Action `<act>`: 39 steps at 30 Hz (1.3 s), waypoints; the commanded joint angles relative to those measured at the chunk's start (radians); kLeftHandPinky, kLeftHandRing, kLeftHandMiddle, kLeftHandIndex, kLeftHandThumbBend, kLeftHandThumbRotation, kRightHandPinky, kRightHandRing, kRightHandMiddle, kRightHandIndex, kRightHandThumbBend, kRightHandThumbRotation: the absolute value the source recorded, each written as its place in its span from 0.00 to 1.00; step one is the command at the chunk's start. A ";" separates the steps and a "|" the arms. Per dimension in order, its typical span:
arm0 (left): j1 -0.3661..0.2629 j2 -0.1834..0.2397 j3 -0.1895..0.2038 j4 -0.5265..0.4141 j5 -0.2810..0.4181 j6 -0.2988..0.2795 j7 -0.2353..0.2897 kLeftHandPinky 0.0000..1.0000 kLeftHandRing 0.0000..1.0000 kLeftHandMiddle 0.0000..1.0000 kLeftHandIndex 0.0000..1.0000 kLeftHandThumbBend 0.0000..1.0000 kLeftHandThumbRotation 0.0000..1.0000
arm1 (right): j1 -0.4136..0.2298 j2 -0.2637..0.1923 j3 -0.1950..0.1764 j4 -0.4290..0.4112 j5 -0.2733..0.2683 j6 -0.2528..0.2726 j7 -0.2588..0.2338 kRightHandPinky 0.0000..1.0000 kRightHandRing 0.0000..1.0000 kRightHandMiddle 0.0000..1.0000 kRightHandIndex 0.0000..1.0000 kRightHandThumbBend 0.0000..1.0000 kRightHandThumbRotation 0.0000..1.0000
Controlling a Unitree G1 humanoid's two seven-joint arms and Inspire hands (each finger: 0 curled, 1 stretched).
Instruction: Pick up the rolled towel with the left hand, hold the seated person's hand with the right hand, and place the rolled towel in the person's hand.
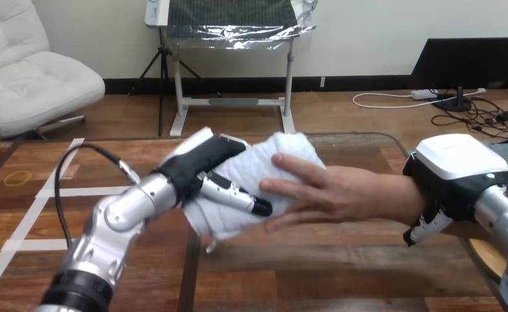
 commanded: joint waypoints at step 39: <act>-0.078 0.003 -0.037 -0.048 0.015 -0.008 -0.002 0.35 0.38 0.43 0.50 0.63 0.00 | -0.125 -0.028 -0.068 -0.064 0.018 -0.029 -0.017 0.12 0.19 0.27 0.33 0.71 0.00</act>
